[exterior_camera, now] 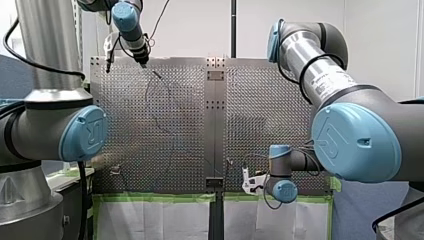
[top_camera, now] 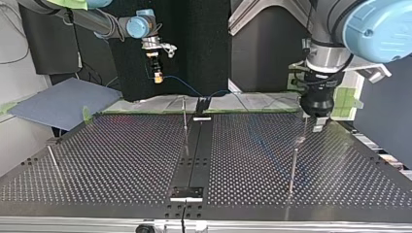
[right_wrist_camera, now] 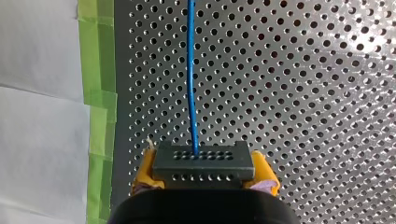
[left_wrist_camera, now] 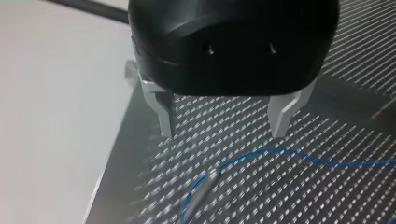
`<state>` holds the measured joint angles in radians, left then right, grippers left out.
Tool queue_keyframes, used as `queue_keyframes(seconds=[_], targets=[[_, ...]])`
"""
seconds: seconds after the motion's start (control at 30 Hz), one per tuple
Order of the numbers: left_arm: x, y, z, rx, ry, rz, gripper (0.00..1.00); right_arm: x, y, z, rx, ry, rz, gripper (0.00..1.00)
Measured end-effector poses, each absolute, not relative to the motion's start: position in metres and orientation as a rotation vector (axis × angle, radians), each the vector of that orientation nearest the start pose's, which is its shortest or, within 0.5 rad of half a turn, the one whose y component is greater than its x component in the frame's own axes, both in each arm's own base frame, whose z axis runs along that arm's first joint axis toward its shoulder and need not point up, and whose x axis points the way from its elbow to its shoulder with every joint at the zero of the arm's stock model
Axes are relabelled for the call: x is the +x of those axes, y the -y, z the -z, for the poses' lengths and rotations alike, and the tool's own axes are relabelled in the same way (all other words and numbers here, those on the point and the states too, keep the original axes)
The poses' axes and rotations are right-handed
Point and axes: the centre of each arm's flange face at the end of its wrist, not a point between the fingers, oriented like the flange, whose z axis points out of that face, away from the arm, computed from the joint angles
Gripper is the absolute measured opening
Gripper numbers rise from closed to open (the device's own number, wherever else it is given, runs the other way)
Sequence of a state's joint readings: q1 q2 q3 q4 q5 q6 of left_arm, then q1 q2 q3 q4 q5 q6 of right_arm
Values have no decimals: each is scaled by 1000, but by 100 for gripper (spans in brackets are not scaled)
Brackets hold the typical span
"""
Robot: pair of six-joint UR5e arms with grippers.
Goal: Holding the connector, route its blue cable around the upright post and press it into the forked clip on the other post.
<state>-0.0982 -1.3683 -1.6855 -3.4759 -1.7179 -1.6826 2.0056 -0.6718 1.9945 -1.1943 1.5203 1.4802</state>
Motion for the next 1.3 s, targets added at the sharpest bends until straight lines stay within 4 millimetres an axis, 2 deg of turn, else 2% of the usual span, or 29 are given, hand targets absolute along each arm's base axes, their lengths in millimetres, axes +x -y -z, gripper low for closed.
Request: queue_keyframes(seconds=[0.3,0.4,0.53,0.93,1.13,1.3], targets=[[369,182,-441,65,-1853,42,98,342,408,65,1703,931,-1413,0],[374,191,-430,107,-1856,33,98,342,407,65,1706,932,-1410,0],[383,204,-426,147,-1837,7,98,341,407,66,1716,938,-1399,0],[410,244,-429,232,-1744,-64,98,340,405,68,1734,947,-1385,0],[417,265,-415,296,-1729,-75,98,340,405,68,1730,945,-1388,0],[429,271,-397,322,-1724,-117,98,340,406,67,1727,943,-1390,0]])
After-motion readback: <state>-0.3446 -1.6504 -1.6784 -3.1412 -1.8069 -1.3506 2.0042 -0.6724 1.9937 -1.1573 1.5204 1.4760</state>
